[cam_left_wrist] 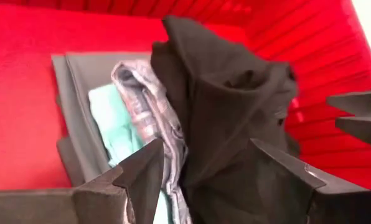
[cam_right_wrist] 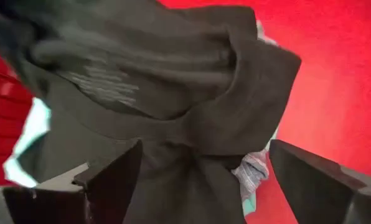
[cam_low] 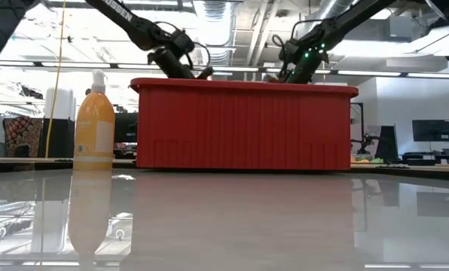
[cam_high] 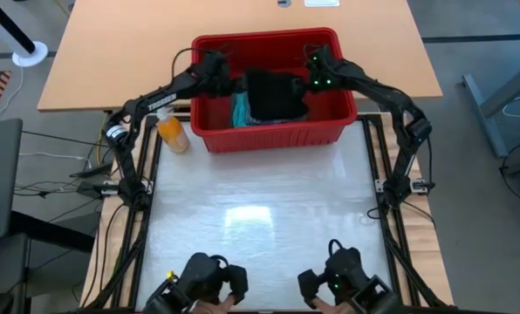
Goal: Fold Laundry from Bin
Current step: Put the folded clothes into the red bin, then return to Home Position
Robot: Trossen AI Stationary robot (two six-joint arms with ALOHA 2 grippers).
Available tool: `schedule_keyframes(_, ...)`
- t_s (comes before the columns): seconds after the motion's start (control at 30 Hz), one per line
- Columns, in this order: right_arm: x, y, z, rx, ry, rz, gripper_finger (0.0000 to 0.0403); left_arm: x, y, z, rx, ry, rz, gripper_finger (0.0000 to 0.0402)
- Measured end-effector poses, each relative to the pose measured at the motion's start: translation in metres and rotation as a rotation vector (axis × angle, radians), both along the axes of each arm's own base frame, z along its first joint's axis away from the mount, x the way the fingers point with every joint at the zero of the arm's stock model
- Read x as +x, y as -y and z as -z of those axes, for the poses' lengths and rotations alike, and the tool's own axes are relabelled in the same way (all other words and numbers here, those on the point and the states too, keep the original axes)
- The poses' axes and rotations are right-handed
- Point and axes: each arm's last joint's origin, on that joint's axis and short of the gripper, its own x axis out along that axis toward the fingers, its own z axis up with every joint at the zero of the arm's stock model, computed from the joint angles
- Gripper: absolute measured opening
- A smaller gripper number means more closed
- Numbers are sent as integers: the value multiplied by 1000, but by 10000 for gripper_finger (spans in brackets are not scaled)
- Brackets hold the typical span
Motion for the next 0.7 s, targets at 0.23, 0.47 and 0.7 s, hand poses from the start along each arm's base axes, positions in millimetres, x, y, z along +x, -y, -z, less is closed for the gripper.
schedule_keyframes(0.23,-14,-26,-45,-104,75,-19,375,-5,23,-54,141,66,37,217)
schedule_keyframes(0.47,-23,-77,-96,-236,160,-135,375,5,89,-114,368,104,243,217)
schedule_keyframes(0.7,-17,-144,-123,-261,216,-317,375,16,170,-137,465,77,476,217)
